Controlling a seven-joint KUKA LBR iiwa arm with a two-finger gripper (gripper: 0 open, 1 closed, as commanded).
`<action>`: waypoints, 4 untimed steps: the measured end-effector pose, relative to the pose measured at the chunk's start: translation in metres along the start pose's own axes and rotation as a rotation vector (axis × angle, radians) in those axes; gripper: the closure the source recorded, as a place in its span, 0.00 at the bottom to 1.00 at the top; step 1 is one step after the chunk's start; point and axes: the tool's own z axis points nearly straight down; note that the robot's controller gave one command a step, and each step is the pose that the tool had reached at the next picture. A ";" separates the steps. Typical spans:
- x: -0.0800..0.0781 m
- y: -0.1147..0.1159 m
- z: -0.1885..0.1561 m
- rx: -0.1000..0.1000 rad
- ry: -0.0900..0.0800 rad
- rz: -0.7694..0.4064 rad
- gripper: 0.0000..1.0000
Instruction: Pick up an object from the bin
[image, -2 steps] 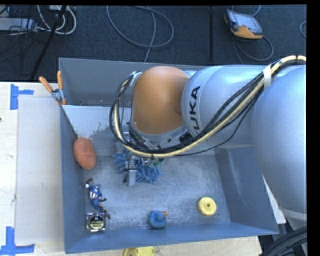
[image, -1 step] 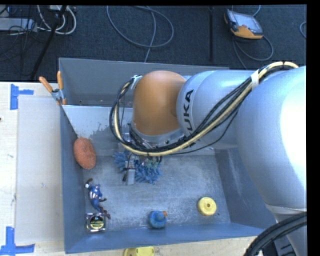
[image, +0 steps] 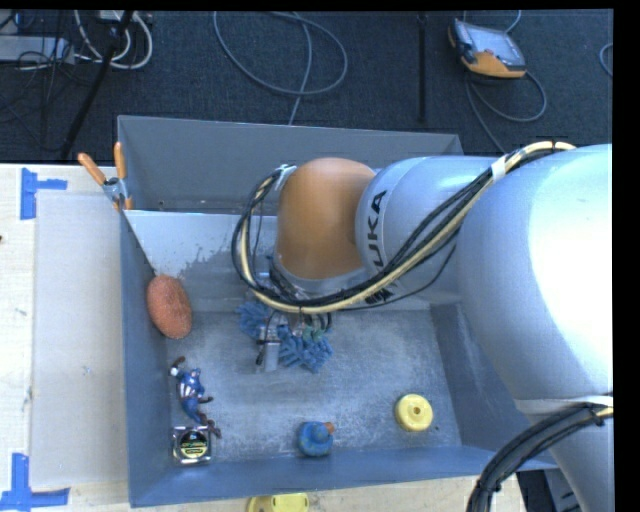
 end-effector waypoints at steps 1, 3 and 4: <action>0.008 -0.023 0.002 0.003 0.010 0.069 0.00; 0.010 -0.043 -0.006 0.001 0.005 0.115 1.00; 0.050 -0.045 -0.040 0.004 0.015 0.113 1.00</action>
Offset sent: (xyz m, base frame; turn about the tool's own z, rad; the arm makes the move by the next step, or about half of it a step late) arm -0.0096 -0.0430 0.0061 0.1116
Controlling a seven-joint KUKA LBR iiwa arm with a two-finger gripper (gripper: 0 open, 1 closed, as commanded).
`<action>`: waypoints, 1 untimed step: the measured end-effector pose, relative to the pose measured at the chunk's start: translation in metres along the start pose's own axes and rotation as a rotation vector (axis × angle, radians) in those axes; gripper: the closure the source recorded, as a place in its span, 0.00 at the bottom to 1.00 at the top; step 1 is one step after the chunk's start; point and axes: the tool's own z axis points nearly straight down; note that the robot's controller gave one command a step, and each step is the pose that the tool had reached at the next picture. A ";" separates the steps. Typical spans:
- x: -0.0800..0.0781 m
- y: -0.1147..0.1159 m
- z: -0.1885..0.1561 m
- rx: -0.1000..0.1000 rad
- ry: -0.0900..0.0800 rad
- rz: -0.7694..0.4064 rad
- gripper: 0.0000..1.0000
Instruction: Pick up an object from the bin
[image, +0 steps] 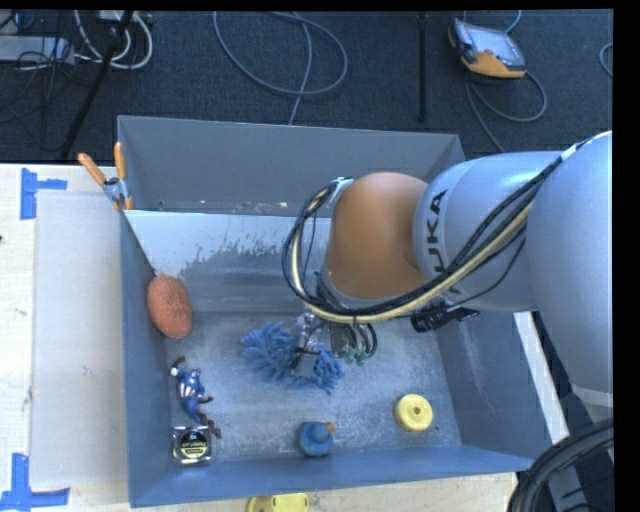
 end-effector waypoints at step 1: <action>-0.011 -0.011 -0.051 -0.003 -0.007 -0.034 1.00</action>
Offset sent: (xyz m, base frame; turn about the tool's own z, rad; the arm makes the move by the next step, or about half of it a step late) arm -0.0031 -0.0034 0.1011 -0.0293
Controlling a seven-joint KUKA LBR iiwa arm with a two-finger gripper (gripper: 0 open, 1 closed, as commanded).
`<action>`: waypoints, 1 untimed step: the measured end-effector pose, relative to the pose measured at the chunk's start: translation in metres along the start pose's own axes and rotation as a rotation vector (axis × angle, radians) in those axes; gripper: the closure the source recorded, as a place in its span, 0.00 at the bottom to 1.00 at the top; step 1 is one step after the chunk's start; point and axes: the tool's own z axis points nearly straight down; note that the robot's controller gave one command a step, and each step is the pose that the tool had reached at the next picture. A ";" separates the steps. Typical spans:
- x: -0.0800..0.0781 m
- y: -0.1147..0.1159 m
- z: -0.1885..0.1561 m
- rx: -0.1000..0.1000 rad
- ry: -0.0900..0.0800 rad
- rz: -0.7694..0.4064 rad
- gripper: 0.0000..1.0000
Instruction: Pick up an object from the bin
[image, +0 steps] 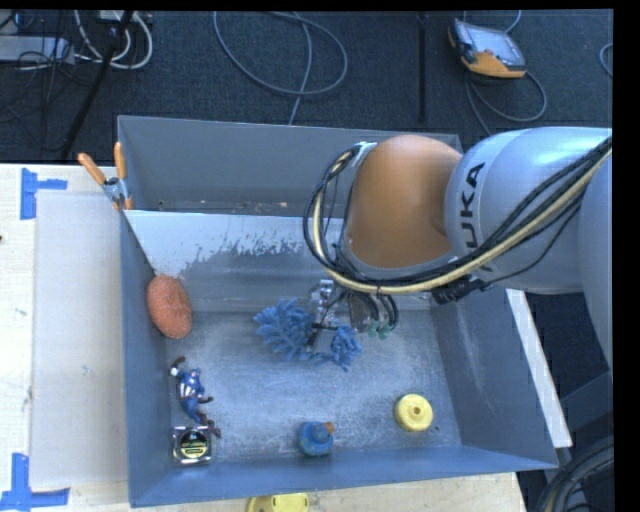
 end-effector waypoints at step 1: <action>0.008 0.004 -0.041 0.001 -0.003 0.002 1.00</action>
Offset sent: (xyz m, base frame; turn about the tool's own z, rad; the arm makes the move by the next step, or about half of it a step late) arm 0.0308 -0.0065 0.1206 -0.0236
